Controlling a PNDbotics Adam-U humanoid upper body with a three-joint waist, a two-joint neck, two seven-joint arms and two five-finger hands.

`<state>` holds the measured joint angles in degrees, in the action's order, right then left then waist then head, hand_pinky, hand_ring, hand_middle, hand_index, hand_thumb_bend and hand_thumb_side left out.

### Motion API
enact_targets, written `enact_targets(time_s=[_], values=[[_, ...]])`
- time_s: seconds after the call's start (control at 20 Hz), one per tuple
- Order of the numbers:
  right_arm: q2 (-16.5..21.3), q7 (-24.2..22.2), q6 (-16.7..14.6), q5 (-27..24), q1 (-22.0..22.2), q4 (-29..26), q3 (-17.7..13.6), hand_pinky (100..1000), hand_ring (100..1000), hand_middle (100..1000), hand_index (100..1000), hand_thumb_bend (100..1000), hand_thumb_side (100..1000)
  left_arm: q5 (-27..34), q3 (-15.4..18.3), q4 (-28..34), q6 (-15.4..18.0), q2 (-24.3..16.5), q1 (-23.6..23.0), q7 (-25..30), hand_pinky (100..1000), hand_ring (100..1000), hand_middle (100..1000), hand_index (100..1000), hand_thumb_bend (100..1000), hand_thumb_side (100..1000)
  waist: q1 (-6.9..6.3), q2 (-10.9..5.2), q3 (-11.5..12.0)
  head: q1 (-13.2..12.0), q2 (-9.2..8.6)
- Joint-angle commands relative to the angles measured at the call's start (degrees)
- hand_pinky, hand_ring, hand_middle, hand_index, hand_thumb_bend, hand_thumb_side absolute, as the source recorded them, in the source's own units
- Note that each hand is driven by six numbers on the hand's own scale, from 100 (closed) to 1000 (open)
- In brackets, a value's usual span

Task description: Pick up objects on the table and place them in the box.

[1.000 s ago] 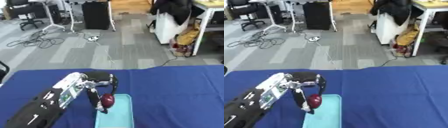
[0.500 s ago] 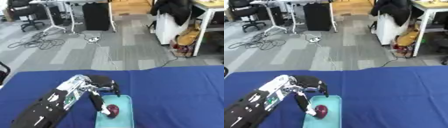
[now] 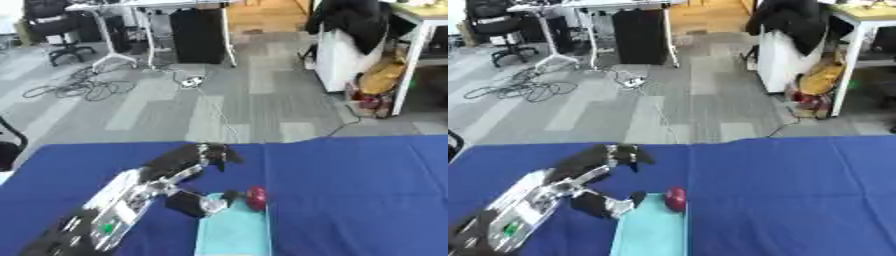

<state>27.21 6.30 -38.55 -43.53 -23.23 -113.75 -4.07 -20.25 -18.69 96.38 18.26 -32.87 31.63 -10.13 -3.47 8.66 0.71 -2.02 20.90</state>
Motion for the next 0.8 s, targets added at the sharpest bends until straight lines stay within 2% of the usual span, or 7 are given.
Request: enact_targets(time_s=[0.05,0.15,0.3,0.4,0.6,0.7,0.8], values=[[1.66,-0.2,-0.99,1.13,0.54,-0.84,-0.8,123,260,258,519,100,753,7.38,5.73,15.79,-4.11,-1.83,-6.45,-7.73,488,492,590,778,100,663,0.74,-0.56,0.98,0.98,-3.49],[1.81,-0.56,-1.82,1.98,1.95,-0.84,-1.0,119,257,257,521,100,750,8.23,8.79,17.63,-2.5,1.07,-9.89,-10.05,488,487,588,772,100,668,1.44,-0.64,2.35,0.82,-5.71],[1.8,-1.29,-2.71,3.07,3.73,-0.84,-0.95,114,255,256,522,100,749,8.15,11.28,18.14,-0.95,4.64,-11.52,-12.48,484,483,584,764,103,674,2.46,-0.84,4.12,0.77,-9.46],[1.69,-1.81,-3.3,3.52,4.58,-0.84,-0.84,111,254,256,523,100,748,8.22,11.44,18.19,-1.08,5.8,-11.67,-12.99,489,488,601,755,100,667,3.04,-0.89,5.02,1.93,-12.43],[1.31,-2.97,-3.84,4.01,5.53,-0.84,-0.47,108,252,255,526,100,746,9.15,9.92,18.21,-1.73,5.54,-11.97,-8.22,479,479,592,764,100,667,3.74,-0.7,6.31,6.45,-19.58],[1.1,-3.56,-3.9,4.2,5.85,-0.84,-0.3,106,251,255,526,100,745,10.95,9.93,18.21,-0.34,5.75,-11.42,-8.44,482,491,604,713,100,667,3.92,-0.5,6.82,8.44,-22.05],[0.92,-4.12,-3.93,4.35,6.09,-0.84,-0.11,105,250,255,528,100,744,12.06,10.22,18.21,1.26,6.05,-11.04,-8.8,486,499,613,706,100,670,3.98,-0.36,7.18,8.52,-22.84]])
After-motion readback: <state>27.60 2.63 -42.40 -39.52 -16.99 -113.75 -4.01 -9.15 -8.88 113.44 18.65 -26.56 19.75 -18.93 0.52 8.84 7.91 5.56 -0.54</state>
